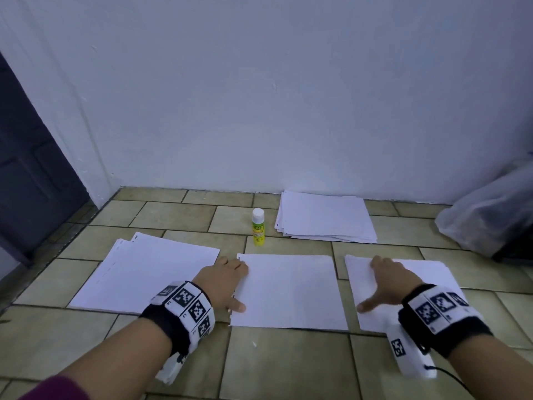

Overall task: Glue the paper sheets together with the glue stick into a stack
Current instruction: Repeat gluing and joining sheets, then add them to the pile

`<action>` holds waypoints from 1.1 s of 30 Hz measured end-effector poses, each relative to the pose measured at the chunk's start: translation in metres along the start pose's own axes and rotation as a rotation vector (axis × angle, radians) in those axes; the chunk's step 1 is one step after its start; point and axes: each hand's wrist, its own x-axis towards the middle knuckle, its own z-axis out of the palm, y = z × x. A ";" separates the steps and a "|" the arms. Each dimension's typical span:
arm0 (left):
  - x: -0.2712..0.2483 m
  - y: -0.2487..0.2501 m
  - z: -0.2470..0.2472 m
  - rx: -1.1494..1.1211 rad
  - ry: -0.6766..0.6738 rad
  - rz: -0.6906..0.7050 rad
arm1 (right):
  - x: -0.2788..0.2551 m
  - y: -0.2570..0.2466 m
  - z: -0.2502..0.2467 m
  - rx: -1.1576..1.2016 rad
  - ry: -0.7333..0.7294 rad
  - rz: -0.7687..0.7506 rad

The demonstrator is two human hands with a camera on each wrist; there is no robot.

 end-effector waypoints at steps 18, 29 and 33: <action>-0.001 -0.006 0.011 -0.018 0.022 0.048 | -0.079 -0.102 -0.045 -0.100 0.342 -0.400; -0.010 0.000 0.017 -0.113 0.046 0.017 | -0.024 -0.168 0.026 0.122 0.015 -0.338; -0.012 0.002 0.017 -0.245 0.074 -0.004 | -0.028 -0.172 0.027 0.180 0.055 -0.357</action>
